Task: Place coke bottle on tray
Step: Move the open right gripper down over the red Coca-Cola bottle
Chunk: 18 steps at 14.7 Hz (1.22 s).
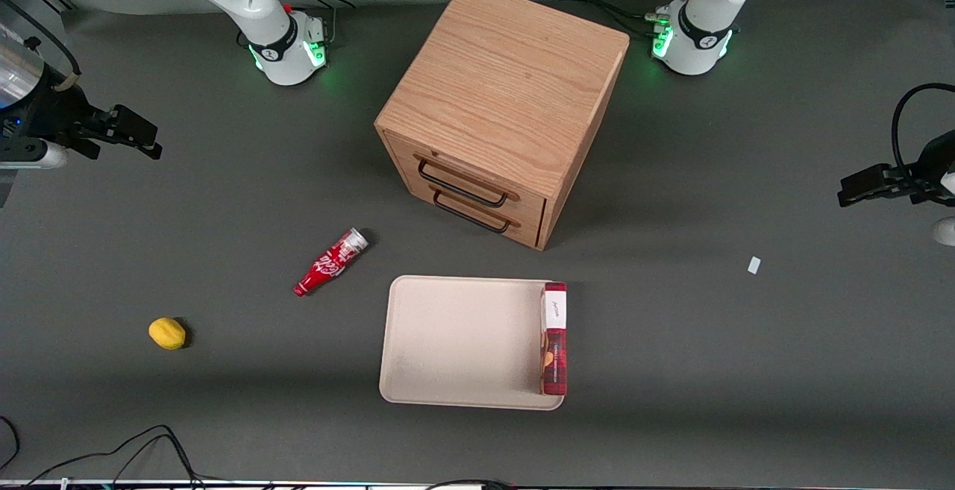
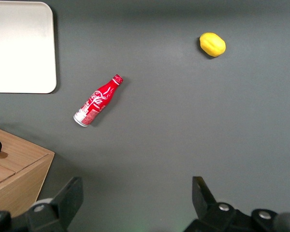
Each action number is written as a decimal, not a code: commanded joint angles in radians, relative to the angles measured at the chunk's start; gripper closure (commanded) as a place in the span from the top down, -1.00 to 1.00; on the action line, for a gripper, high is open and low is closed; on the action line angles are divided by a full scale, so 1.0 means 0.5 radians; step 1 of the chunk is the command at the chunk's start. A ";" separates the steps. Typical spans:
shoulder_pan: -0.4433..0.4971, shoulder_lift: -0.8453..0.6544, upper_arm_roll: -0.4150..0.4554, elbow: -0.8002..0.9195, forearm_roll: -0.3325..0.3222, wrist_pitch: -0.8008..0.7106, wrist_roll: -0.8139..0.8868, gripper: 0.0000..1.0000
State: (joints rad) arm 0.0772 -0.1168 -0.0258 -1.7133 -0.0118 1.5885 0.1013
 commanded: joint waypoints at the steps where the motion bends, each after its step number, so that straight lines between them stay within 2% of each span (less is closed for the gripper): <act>1: 0.024 0.031 -0.010 0.061 -0.016 -0.054 0.009 1.00; 6: 0.072 0.132 0.012 0.126 0.011 -0.075 0.095 1.00; 10: 0.195 0.301 0.027 0.132 0.112 0.041 0.594 1.00; 13: 0.260 0.423 0.067 0.059 0.122 0.231 1.103 1.00; 18: 0.281 0.512 0.168 -0.365 0.119 0.832 1.757 1.00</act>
State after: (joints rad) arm 0.2134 0.1364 0.0470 -1.8091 0.0298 1.9001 0.8619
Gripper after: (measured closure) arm 0.000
